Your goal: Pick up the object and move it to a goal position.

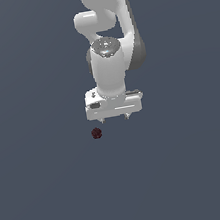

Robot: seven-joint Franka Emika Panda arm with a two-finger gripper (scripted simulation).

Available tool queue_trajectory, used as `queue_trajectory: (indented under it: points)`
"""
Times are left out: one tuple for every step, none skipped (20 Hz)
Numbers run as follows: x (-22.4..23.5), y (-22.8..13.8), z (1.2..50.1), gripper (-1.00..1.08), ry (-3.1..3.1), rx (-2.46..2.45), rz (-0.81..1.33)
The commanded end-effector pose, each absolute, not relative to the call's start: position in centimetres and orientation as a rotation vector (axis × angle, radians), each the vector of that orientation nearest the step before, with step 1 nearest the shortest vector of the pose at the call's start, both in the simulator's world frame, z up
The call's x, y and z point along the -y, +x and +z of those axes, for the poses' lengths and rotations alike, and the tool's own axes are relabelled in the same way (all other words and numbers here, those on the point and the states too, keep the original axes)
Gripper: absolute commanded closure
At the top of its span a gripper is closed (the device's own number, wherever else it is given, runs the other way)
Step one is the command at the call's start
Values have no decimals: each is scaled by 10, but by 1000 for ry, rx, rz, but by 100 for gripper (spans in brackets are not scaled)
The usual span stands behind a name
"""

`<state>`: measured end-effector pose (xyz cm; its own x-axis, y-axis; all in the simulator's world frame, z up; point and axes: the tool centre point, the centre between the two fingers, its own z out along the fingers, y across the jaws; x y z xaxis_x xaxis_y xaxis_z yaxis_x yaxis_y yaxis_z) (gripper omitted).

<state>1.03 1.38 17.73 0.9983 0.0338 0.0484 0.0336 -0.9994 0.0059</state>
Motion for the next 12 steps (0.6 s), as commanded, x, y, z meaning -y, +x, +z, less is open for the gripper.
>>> queue_trajectory:
  points:
    - [-14, 10, 177, -92, 3135, -53, 76]
    - [-13, 10, 177, -92, 3135, -51, 76]
    - [-12, 10, 178, -92, 3134, -47, 76]
    - [-9, 10, 179, -92, 3132, -39, 76]
    - [-5, 9, 180, -92, 3129, -29, 76]
    - [-1, 9, 181, -92, 3126, -16, 77]
    - [5, 8, 183, -92, 3123, -1, 77]
    - [9, 7, 184, -92, 3120, 11, 77]
    - [12, 7, 185, -92, 3117, 20, 77]
    - [15, 6, 186, -92, 3116, 26, 77]
    - [16, 6, 186, -92, 3115, 29, 77]
    - [16, 6, 186, -92, 3115, 29, 77]
